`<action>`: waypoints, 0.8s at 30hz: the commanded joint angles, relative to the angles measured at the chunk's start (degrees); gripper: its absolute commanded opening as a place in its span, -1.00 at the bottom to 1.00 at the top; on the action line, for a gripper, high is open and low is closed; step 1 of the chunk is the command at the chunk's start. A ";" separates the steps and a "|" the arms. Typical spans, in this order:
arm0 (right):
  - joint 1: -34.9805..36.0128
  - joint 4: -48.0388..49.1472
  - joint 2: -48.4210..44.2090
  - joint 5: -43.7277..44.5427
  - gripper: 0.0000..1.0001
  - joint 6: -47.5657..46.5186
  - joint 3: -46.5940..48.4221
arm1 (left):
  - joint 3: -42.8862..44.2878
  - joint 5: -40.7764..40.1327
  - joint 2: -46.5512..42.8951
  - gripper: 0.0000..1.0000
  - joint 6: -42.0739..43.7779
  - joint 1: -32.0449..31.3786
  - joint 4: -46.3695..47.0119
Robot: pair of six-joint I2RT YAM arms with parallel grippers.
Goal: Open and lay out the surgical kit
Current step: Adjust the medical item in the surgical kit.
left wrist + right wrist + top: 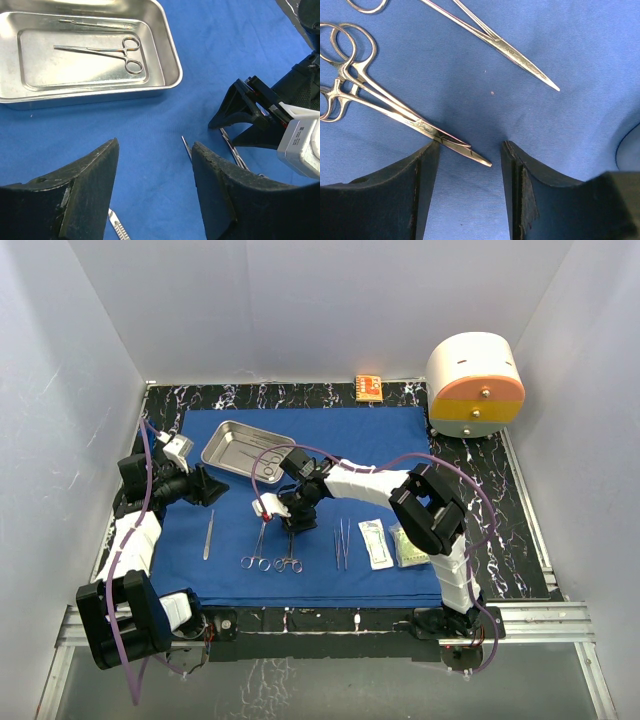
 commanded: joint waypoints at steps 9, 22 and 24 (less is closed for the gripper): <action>-2.63 -2.24 -6.85 -1.87 0.09 2.54 2.99 | 9.03 -0.72 4.63 0.65 5.65 0.47 -10.15; -15.61 -1.37 -18.58 -5.99 0.23 12.55 -4.03 | 23.99 -7.27 19.19 0.50 3.65 -4.78 -14.31; -18.74 0.42 -21.69 -6.79 0.24 15.05 -6.56 | 27.43 -11.01 22.33 0.49 2.98 -8.47 -14.95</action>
